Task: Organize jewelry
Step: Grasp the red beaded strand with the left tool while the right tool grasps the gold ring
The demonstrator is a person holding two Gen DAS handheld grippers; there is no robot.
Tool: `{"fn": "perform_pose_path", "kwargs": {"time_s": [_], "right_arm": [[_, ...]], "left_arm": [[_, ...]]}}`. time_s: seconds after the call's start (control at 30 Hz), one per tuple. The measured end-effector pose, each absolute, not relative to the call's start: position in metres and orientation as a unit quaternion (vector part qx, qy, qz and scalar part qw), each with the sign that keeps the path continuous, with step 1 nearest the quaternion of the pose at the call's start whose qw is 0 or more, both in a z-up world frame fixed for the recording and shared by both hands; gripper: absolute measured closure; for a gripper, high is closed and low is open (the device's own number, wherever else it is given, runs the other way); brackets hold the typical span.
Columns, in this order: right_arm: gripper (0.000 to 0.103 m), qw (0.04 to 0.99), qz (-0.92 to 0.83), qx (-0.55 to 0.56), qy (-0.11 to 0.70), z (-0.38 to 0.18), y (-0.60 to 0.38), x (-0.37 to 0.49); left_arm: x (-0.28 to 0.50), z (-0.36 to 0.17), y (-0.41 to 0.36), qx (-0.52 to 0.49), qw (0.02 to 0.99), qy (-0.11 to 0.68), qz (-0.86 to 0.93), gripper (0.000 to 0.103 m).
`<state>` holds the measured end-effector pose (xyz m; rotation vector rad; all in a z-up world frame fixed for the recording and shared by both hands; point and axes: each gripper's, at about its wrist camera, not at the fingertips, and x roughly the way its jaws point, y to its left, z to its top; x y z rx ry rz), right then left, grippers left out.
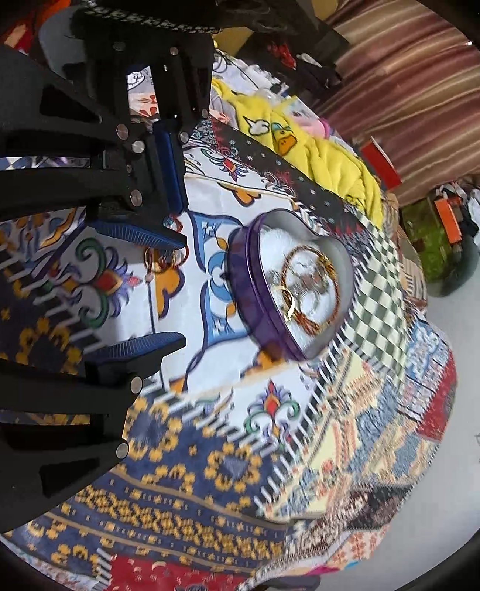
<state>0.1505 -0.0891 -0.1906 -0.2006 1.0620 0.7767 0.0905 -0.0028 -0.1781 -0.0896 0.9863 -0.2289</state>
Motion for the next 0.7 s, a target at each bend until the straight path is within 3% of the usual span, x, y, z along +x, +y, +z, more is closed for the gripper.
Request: {"fn": "perform_pose_path", "kwargs": {"time_s": [0.47,0.7], "right_arm": [[0.060,0.815,0.288,-0.136,0.483,-0.195,-0.121,0.157],[0.060,0.815,0.299,-0.104,0.486,-0.184,-0.131,0.154]], "left_arm": [[0.090,-0.179,-0.004,-0.041,0.875,0.471,-0.108,0.096],[0.092,-0.178,-0.004,-0.037,0.872,0.477,-0.104,0.096]]}}
